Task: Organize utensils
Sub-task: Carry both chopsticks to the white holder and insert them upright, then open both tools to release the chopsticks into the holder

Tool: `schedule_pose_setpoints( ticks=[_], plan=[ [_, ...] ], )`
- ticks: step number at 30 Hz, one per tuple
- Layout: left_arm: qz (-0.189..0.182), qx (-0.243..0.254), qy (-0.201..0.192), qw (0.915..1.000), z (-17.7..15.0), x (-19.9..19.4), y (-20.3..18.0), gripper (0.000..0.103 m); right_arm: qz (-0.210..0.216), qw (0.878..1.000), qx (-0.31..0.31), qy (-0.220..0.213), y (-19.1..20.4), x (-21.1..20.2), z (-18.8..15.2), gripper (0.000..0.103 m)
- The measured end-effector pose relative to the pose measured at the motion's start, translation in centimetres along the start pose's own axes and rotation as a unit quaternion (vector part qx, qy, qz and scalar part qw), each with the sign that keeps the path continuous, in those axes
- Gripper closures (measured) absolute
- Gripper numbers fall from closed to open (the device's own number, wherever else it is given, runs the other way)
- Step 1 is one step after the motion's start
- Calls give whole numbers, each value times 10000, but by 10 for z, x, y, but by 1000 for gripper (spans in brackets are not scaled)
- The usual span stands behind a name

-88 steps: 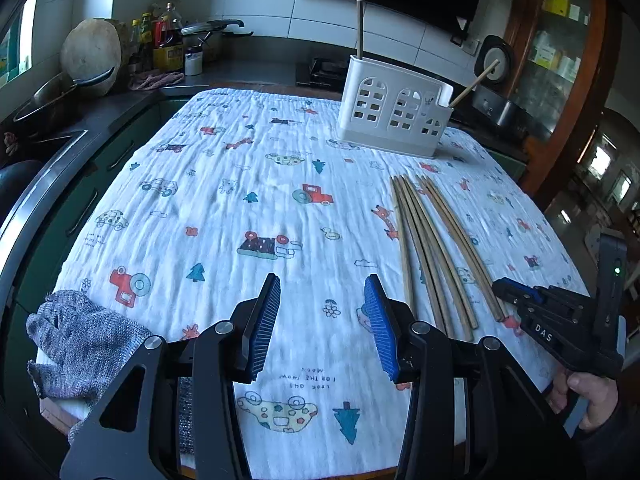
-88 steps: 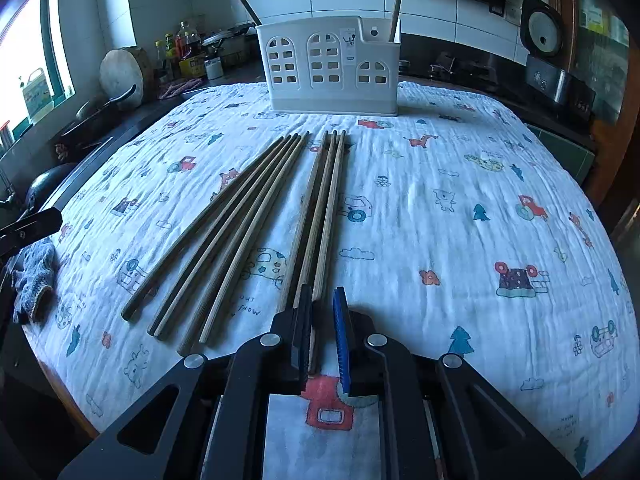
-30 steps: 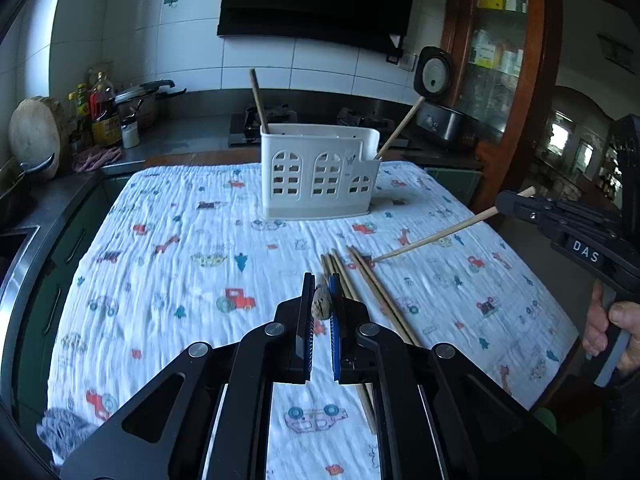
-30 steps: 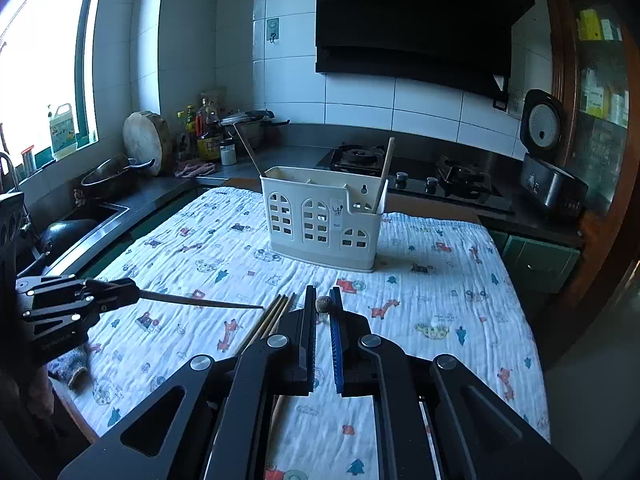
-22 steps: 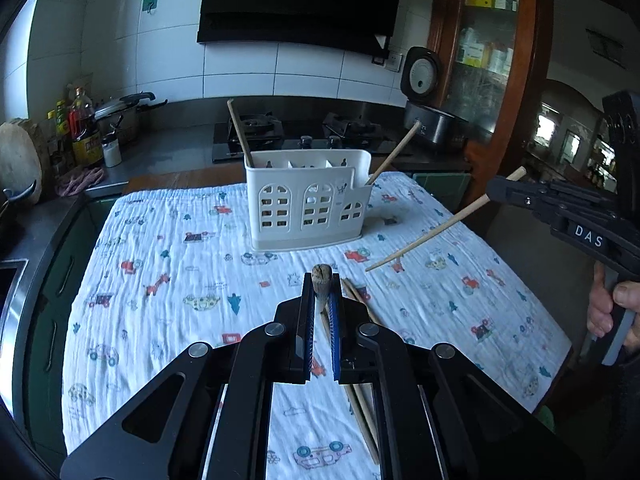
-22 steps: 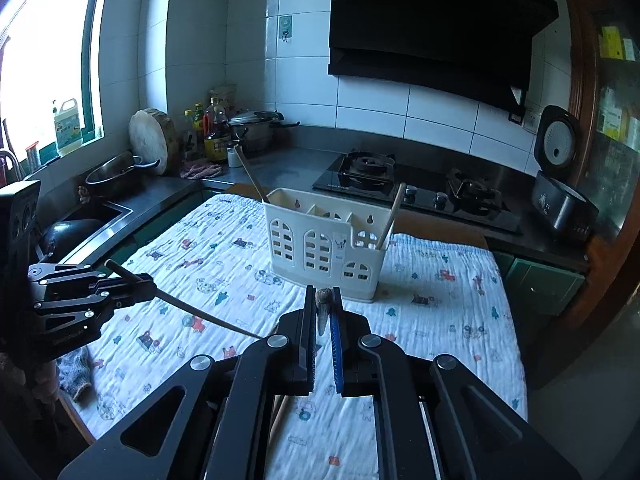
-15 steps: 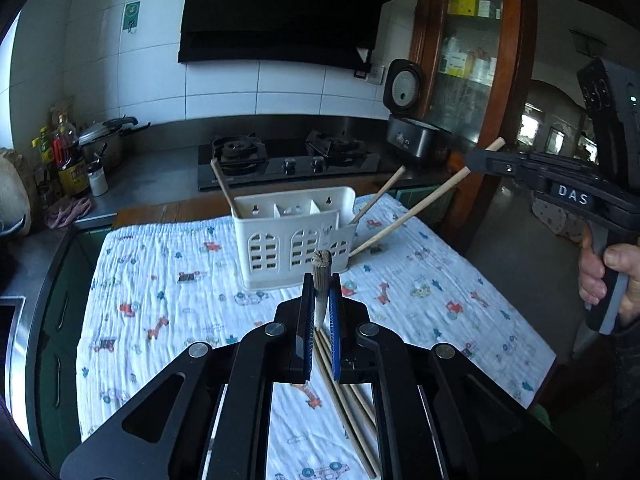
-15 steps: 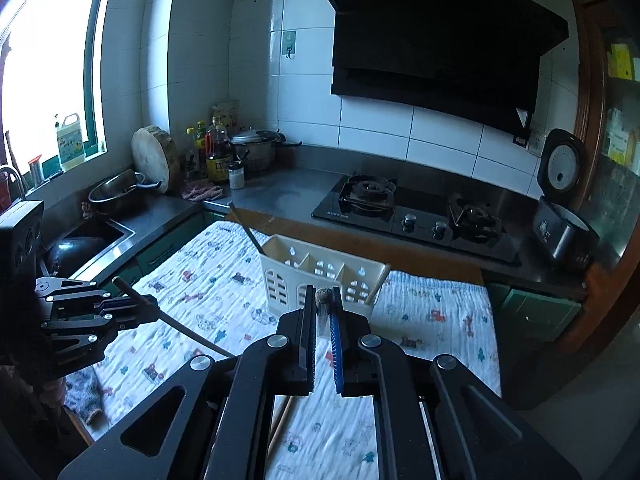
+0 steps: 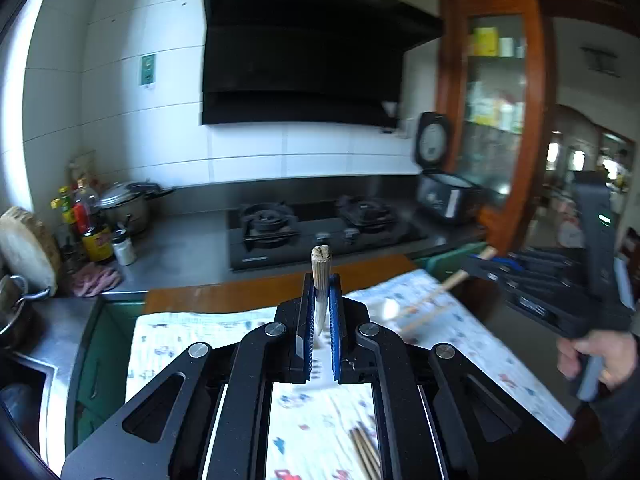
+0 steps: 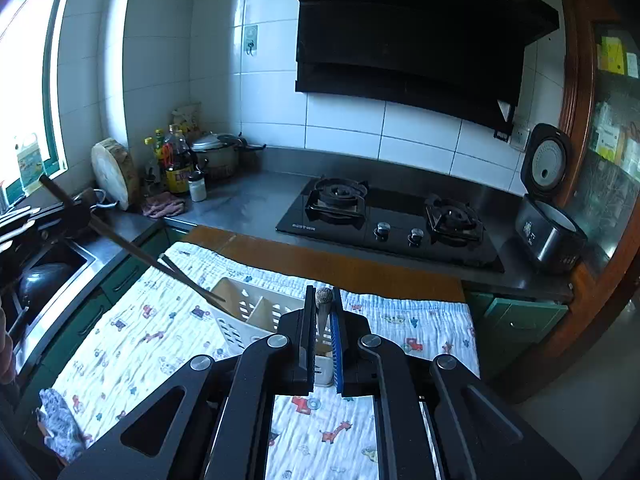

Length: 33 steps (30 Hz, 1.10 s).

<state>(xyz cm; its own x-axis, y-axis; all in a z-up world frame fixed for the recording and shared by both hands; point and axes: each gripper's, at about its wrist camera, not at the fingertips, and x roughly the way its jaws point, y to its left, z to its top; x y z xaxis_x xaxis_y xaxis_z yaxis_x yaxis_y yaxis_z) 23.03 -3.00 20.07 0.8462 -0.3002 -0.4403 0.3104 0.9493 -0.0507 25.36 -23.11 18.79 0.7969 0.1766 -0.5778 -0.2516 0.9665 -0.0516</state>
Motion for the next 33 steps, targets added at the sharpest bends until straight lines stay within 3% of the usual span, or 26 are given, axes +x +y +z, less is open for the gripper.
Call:
schedule_pose_setpoints(
  ticks=[8,15,24,31,33],
  plan=[
    [-71,-451,552,9974,-11,65,29,97,28,9995,-109,287,1,35,-13,96],
    [-43,-577,959,9937,-35,98,37,97,64,9989,-59,466,-1,55,-23,96],
    [49,-635,1231,9903,-51,113,41,97,63,9982,-40,588,1,67,-30,96],
    [-34,-719,1067,9917,-47,101,43,94,-29,9992,-22,396,-5,52,-28,91],
    [-16,-681,991,9927,-44,92,40,94,-52,9996,9,290,-7,42,-27,84]
  ],
)
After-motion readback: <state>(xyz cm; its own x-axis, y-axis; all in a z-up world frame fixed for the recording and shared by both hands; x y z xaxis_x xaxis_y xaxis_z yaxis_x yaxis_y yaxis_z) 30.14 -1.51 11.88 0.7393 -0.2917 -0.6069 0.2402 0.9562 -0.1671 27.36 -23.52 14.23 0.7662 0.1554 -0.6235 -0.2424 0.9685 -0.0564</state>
